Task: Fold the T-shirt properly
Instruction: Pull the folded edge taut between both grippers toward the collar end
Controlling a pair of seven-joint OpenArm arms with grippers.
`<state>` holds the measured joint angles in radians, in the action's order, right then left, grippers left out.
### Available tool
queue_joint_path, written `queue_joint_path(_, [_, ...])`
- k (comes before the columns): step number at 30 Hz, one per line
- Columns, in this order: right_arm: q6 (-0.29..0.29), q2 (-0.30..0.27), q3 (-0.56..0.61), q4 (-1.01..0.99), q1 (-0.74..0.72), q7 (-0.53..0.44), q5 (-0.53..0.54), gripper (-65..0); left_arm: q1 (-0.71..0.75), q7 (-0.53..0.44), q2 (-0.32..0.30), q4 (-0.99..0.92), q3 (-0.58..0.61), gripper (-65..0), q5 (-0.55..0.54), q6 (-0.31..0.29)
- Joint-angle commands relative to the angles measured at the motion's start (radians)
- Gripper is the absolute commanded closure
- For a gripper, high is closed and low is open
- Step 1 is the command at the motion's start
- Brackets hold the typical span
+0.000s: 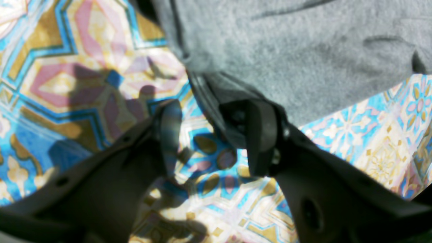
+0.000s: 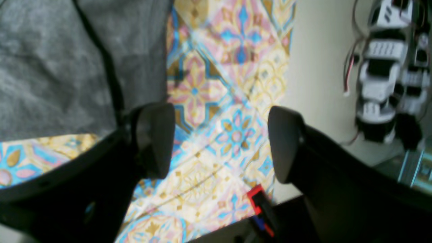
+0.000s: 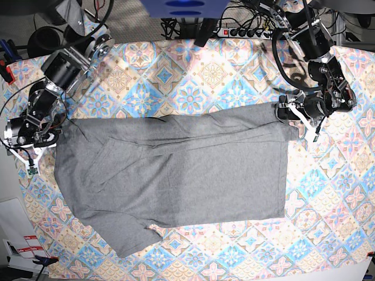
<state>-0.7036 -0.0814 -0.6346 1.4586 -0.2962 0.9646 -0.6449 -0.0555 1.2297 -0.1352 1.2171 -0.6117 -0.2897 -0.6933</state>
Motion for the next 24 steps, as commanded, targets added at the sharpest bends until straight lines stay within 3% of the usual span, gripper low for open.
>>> queue_joint_path(1, [0.005, -0.007, -0.009, 0.012, -0.022, 0.006, -0.002, -42.7, 0.009, 0.063, 0.018, -0.015, 0.011, -30.4, 0.024, -0.005])
queue_joint_path(4, [0.005, 0.016, -0.037, 0.012, -0.022, 0.041, 0.029, -42.7, 0.010, 0.063, 0.016, -0.015, 0.011, -30.4, 0.024, -0.005])
queue_joint_path(14, [0.005, 0.015, -0.051, -0.115, -0.019, 0.041, 0.241, -42.7, 0.015, 0.063, 0.016, -0.015, 0.011, -30.4, 0.024, -0.005])
queue_joint_path(21, [0.005, 0.015, -0.051, -0.143, -0.018, 0.014, 0.251, -42.7, 0.016, 0.063, 0.016, -0.015, 0.009, -30.4, 0.024, -0.005])
queue_joint_path(24, [0.005, 0.015, -0.103, -0.192, -0.018, -0.028, 0.250, -42.7, 0.016, 0.063, 0.016, -0.015, 0.009, -30.4, 0.024, -0.005])
